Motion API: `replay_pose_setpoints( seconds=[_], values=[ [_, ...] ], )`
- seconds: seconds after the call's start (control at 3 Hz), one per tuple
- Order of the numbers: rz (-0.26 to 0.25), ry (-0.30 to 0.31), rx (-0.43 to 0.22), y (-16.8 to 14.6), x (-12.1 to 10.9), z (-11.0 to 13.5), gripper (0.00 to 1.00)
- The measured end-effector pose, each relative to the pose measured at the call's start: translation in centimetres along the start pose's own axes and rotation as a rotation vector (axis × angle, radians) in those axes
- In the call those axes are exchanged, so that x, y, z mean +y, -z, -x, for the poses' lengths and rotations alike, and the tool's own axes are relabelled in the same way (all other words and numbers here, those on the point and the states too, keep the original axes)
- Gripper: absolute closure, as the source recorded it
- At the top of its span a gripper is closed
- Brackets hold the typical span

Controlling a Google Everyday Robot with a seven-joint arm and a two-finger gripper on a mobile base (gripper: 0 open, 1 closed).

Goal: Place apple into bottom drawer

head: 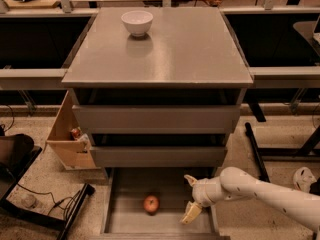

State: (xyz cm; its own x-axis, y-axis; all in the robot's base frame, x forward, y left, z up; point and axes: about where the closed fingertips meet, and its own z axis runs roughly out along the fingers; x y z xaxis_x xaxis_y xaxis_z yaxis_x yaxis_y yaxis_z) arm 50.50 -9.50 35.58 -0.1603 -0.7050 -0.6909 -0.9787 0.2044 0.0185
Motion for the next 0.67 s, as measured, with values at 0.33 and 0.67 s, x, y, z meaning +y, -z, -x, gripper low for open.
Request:
replay_pose_setpoints(
  seconds=[0.33, 0.67],
  values=[
    [-0.085, 0.041, 0.114, 2.4, 0.1, 3.4, 0.0],
    [-0.158, 0.119, 0.186, 3.2, 0.4, 8.6, 0.0]
  ],
)
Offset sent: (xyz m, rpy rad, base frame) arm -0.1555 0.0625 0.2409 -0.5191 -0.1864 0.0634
